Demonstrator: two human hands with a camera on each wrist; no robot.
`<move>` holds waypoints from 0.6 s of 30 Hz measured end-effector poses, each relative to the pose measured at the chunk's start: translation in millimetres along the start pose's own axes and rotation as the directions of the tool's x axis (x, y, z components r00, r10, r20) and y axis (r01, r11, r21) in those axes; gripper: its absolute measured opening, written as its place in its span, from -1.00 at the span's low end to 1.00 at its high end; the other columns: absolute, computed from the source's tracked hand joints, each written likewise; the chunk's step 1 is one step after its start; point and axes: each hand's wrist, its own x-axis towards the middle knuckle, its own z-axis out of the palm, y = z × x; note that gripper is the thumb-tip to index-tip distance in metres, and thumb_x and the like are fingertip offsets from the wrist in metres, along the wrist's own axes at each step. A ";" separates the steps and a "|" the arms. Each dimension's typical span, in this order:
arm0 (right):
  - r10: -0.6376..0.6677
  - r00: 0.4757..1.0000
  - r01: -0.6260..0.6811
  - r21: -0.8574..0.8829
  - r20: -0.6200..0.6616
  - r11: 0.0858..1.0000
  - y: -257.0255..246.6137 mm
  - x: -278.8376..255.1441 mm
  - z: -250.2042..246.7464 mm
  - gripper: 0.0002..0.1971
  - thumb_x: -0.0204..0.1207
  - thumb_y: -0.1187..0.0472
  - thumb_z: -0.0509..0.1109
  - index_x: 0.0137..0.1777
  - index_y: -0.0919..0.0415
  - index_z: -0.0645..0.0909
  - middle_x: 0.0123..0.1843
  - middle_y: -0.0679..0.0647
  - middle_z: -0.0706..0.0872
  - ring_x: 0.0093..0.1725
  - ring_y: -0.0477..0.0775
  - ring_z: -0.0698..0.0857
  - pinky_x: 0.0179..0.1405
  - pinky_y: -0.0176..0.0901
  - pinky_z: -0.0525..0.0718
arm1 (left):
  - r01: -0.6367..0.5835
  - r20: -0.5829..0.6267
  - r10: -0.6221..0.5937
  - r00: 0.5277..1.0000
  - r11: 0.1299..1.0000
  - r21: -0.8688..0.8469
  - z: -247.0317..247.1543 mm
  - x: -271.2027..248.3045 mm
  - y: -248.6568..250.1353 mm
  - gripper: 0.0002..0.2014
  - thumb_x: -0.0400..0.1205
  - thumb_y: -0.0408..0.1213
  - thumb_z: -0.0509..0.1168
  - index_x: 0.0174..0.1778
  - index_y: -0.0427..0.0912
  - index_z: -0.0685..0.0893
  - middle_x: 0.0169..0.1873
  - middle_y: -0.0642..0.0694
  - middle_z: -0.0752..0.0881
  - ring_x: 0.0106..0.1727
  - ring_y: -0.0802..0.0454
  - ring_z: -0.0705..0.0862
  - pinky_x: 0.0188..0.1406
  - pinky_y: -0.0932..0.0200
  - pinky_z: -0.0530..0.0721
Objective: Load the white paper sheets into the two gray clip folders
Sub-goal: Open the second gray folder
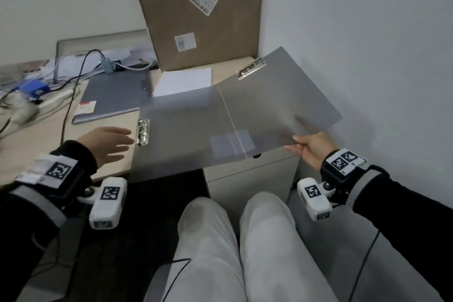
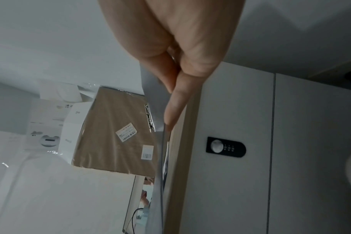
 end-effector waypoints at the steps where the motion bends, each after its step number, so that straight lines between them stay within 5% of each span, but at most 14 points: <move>1: 0.008 1.000 -0.007 -0.009 0.030 1.000 3.2 -1.0 1.9 -0.65 0.56 0.66 0.08 0.20 0.34 0.49 -0.24 0.24 0.74 -0.50 0.07 0.80 -0.51 -0.15 0.77 | -0.017 -0.045 0.020 0.999 0.997 0.074 2.2 2.5 -1.5 -0.76 0.61 -0.51 0.22 0.16 -0.24 0.63 -0.14 -0.21 0.64 -0.02 -0.07 0.62 0.00 0.09 0.56; 5: 0.044 0.992 -0.039 -0.046 0.119 0.998 14.4 -7.0 8.2 -0.64 0.58 0.65 0.07 0.15 0.25 0.49 -0.46 0.04 0.81 -0.48 0.01 0.81 -0.47 -0.17 0.79 | -0.183 -0.068 0.212 0.975 0.937 0.297 34.2 7.9 10.6 -0.64 0.58 -0.47 0.26 0.33 -0.31 0.58 0.19 -0.33 0.63 0.09 -0.16 0.59 0.05 0.04 0.51; 10: 0.076 0.979 -0.057 -0.100 0.190 0.993 23.0 -13.5 9.5 -0.52 0.56 0.63 0.10 0.33 0.16 0.51 -0.18 0.19 0.82 -0.36 0.15 0.81 -0.42 -0.15 0.79 | -0.385 0.200 0.329 0.923 0.749 0.539 106.7 4.9 34.3 -0.46 0.58 -0.34 0.32 0.51 -0.20 0.42 0.53 -0.18 0.42 0.54 -0.09 0.40 0.45 0.16 0.34; 12: 0.095 0.971 -0.063 -0.147 0.221 0.987 22.6 -16.7 10.1 -0.45 0.56 0.61 0.11 0.44 0.12 0.46 -0.07 0.24 0.78 -0.34 0.18 0.80 -0.39 -0.15 0.79 | -0.445 0.302 0.327 0.895 0.660 0.605 135.2 5.2 42.1 -0.39 0.59 -0.26 0.32 0.58 -0.16 0.32 0.58 -0.13 0.33 0.58 -0.06 0.33 0.49 0.21 0.26; 15: 0.118 0.954 -0.067 -0.185 0.276 0.980 15.1 -24.4 10.4 -0.46 0.58 0.60 0.09 0.38 0.03 0.47 -0.18 0.08 0.86 -0.33 0.11 0.85 -0.39 -0.14 0.81 | -0.487 0.408 0.271 0.872 0.560 0.670 168.2 8.4 48.7 -0.29 0.61 -0.13 0.30 0.63 -0.15 0.15 0.65 -0.16 0.16 0.65 -0.08 0.17 0.59 0.12 0.14; 18: 0.132 0.938 -0.054 -0.243 0.320 0.969 6.1 -32.6 8.4 -0.52 0.59 0.57 0.13 0.37 0.08 0.48 -0.19 0.05 0.87 -0.31 0.06 0.85 -0.30 -0.12 0.83 | -0.445 0.424 0.153 0.893 0.445 0.777 187.2 13.4 45.2 -0.14 0.54 0.18 0.26 0.66 -0.02 -0.01 0.68 -0.18 -0.02 0.68 -0.19 0.06 0.65 -0.06 0.06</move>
